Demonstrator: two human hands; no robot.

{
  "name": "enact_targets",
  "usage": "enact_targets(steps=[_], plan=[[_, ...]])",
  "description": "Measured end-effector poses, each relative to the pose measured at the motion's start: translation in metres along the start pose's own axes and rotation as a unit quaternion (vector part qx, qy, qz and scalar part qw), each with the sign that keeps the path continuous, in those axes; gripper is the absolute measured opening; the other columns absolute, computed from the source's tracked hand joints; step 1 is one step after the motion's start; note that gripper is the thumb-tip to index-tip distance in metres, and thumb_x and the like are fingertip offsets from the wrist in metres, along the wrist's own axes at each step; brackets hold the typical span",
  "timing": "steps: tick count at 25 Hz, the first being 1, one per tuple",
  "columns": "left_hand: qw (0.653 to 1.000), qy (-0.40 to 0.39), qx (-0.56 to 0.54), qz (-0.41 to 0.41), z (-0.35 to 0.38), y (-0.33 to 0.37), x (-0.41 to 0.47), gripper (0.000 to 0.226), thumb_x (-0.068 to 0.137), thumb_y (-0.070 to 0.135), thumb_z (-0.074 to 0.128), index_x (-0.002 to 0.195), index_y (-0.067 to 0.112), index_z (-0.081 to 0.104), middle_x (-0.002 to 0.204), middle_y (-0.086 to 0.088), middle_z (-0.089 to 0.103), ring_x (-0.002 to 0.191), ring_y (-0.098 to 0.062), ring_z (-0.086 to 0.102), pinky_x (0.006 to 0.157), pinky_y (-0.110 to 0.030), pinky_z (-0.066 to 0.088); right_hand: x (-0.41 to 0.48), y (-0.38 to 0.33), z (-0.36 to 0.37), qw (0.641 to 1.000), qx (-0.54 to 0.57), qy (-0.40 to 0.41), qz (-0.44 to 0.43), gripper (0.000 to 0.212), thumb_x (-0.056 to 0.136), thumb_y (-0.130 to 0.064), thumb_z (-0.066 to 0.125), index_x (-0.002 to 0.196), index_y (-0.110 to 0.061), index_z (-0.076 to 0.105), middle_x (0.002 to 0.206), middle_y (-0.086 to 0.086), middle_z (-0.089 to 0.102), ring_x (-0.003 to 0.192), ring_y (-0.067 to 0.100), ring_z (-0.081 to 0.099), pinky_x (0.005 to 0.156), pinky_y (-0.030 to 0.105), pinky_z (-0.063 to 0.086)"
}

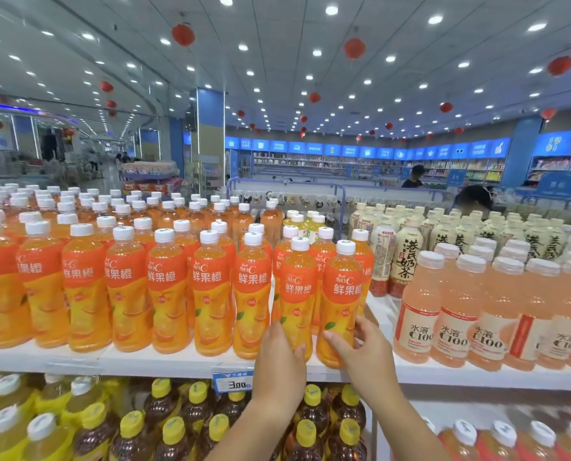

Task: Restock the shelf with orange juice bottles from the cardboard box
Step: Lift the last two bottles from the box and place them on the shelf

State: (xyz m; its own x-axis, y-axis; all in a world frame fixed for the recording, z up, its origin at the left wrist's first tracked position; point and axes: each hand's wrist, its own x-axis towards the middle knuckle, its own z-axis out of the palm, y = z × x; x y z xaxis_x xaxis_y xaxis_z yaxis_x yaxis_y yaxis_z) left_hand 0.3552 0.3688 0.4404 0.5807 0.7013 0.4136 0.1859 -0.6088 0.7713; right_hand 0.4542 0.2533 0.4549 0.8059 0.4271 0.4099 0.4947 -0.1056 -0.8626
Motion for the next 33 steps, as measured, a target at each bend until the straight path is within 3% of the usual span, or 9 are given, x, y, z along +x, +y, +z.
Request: enact_targets(steps=[5, 8, 11, 15, 20, 24, 33], plan=[[1.0, 0.012, -0.023, -0.009, -0.003, 0.01, -0.004, 0.042, 0.098, 0.017, 0.062, 0.136, 0.019, 0.043, 0.12, 0.006, 0.059, 0.115, -0.017, 0.061, 0.09, -0.028, 0.052, 0.004, 0.004, 0.002, 1.0, -0.005, -0.007, -0.008, 0.032, 0.084, -0.041, 0.076, 0.111, -0.041, 0.058, 0.11, -0.02, 0.064, 0.099, -0.002, 0.062, 0.081, 0.02, 0.051], [1.0, 0.006, -0.007, -0.006, -0.005, 0.008, -0.002, 0.038, 0.098, 0.018, 0.062, 0.131, 0.018, 0.045, 0.118, 0.003, 0.06, 0.112, -0.018, 0.061, 0.088, -0.029, 0.053, 0.002, 0.003, 0.001, 1.0, 0.001, -0.029, -0.008, 0.038, 0.087, -0.033, 0.075, 0.113, -0.044, 0.05, 0.111, -0.021, 0.059, 0.097, -0.008, 0.058, 0.077, 0.01, 0.045], [1.0, -0.002, -0.002, 0.002, -0.005, 0.006, -0.001, 0.037, 0.098, 0.019, 0.061, 0.133, 0.021, 0.046, 0.118, 0.005, 0.062, 0.111, -0.015, 0.062, 0.089, -0.028, 0.053, 0.004, 0.006, -0.003, 0.999, 0.018, -0.046, 0.002, 0.036, 0.087, -0.025, 0.076, 0.111, -0.043, 0.055, 0.114, -0.015, 0.066, 0.094, -0.009, 0.063, 0.072, 0.008, 0.049], [1.0, -0.005, 0.03, -0.006, -0.004, 0.006, 0.001, 0.032, 0.1, 0.024, 0.059, 0.129, 0.016, 0.047, 0.107, 0.003, 0.063, 0.096, -0.015, 0.063, 0.079, -0.028, 0.054, 0.007, 0.011, -0.003, 0.997, 0.049, -0.057, 0.006, 0.035, 0.088, -0.019, 0.075, 0.113, -0.039, 0.061, 0.116, -0.01, 0.071, 0.099, -0.005, 0.068, 0.088, 0.024, 0.057], [0.999, 0.007, 0.037, -0.013, -0.007, 0.007, 0.003, 0.034, 0.095, 0.03, 0.068, 0.122, 0.016, 0.053, 0.099, 0.004, 0.067, 0.083, -0.011, 0.063, 0.068, -0.021, 0.046, 0.007, 0.009, -0.003, 0.998, 0.041, -0.049, -0.001, 0.036, 0.086, -0.02, 0.078, 0.105, -0.044, 0.058, 0.11, -0.017, 0.068, 0.095, -0.01, 0.065, 0.074, 0.007, 0.051], [0.999, 0.017, 0.041, -0.015, -0.007, 0.008, 0.004, 0.032, 0.093, 0.033, 0.071, 0.114, 0.017, 0.055, 0.091, 0.007, 0.065, 0.074, -0.008, 0.056, 0.066, -0.021, 0.048, 0.008, 0.012, -0.001, 0.999, 0.038, -0.039, 0.001, 0.037, 0.083, -0.028, 0.08, 0.114, -0.036, 0.061, 0.112, -0.015, 0.07, 0.1, -0.004, 0.065, 0.076, 0.012, 0.051], [0.999, 0.021, 0.032, 0.013, -0.006, 0.005, 0.0, 0.035, 0.094, 0.029, 0.07, 0.123, 0.015, 0.056, 0.102, 0.004, 0.069, 0.095, -0.014, 0.069, 0.074, -0.019, 0.051, 0.008, 0.015, -0.001, 0.998, 0.034, -0.046, -0.012, 0.035, 0.087, -0.027, 0.076, 0.11, -0.042, 0.055, 0.112, -0.018, 0.062, 0.099, -0.008, 0.06, 0.077, 0.01, 0.049]])
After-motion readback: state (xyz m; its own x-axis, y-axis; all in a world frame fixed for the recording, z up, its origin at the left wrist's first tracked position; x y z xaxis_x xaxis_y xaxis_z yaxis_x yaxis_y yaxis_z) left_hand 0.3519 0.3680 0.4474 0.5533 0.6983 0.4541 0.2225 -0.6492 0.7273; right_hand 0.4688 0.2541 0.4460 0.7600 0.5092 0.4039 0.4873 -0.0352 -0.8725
